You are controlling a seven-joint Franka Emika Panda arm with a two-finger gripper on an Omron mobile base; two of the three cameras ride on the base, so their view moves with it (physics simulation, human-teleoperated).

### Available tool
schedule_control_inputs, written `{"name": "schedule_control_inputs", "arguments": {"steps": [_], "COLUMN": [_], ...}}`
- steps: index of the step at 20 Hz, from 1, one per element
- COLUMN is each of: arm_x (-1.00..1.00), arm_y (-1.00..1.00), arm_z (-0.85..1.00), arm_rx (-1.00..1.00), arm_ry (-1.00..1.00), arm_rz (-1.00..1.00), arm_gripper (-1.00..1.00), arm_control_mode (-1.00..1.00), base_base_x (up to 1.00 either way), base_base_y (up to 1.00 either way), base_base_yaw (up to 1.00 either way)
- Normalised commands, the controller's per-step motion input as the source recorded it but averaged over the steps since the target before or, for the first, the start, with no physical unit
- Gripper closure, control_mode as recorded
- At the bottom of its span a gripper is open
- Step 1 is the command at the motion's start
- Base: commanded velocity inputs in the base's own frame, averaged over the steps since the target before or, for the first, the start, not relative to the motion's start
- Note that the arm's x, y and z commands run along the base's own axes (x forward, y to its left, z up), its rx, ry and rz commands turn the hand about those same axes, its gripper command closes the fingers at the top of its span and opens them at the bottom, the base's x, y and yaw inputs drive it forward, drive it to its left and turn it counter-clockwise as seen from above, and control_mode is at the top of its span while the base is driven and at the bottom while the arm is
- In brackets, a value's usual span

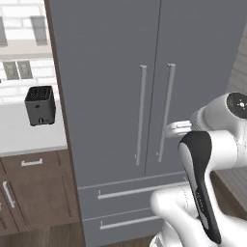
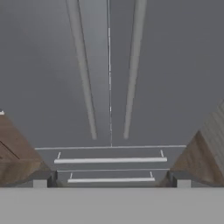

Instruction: Take the strawberry from the fridge and place it on top of the pancake, located on the dining counter.

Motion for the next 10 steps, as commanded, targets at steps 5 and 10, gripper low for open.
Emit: {"name": "schedule_control_inputs", "arguments": {"steps": [5, 10], "arm_x": [0.0, 0.0], "arm_y": [0.0, 0.0], "arm_z": [0.0, 0.0], "arm_rx": [0.0, 0.0], "arm_ry": [0.0, 0.0], "arm_rz": [0.0, 0.0], "arm_gripper": [-1.0, -1.0], "arm_control_mode": [1.0, 1.0], "base_base_x": [-0.63, -0.52], "base_base_y": [0.02, -0.01], "base_base_yaw": [0.0, 0.0]}}
